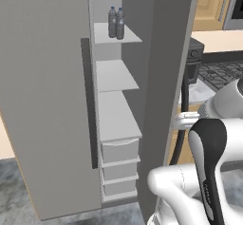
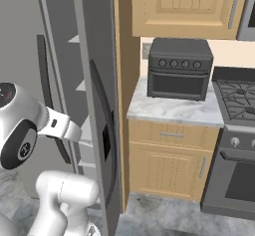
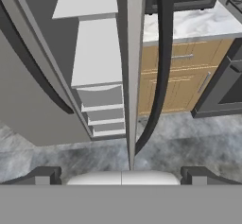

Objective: Take the bottled waters from the counter and place them in the freezer to freeze. Close the freezer door after placing the bottles.

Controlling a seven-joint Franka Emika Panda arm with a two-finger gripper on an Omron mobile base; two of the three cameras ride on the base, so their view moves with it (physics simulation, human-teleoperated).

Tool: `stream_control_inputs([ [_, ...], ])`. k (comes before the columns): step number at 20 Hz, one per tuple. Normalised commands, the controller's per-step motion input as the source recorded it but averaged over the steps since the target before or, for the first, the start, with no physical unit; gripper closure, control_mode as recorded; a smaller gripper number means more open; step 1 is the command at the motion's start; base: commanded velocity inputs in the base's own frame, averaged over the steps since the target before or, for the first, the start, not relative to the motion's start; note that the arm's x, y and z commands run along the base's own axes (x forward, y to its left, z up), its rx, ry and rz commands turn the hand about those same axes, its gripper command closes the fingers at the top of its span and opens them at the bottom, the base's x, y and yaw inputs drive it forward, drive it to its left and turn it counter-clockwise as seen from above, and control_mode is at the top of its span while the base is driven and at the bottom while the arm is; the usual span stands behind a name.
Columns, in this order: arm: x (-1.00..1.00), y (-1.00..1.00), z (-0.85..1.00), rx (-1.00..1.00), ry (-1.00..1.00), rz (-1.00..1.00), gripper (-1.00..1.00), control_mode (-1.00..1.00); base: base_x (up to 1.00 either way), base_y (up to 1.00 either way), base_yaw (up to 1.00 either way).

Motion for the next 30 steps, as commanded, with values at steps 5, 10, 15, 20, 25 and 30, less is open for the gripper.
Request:
stream_control_inputs([
  [5,0.00,0.00,0.00,0.00,0.00,0.00,-1.00,1.00,0.18,0.00,0.00],
  [10,0.00,0.00,0.00,0.00,0.00,0.00,-1.00,1.00,0.03,-0.02,0.00],
  [15,0.00,0.00,0.00,0.00,0.00,0.00,-1.00,1.00,0.00,-0.28,0.00],
  [20,0.00,0.00,0.00,0.00,0.00,0.00,-1.00,1.00,0.00,-0.24,0.00],
  [25,0.00,0.00,0.00,0.00,0.00,0.00,-1.00,1.00,0.00,-0.15,0.00],
  [30,0.00,0.00,0.00,0.00,0.00,0.00,-1.00,1.00,0.00,-0.02,0.00],
])
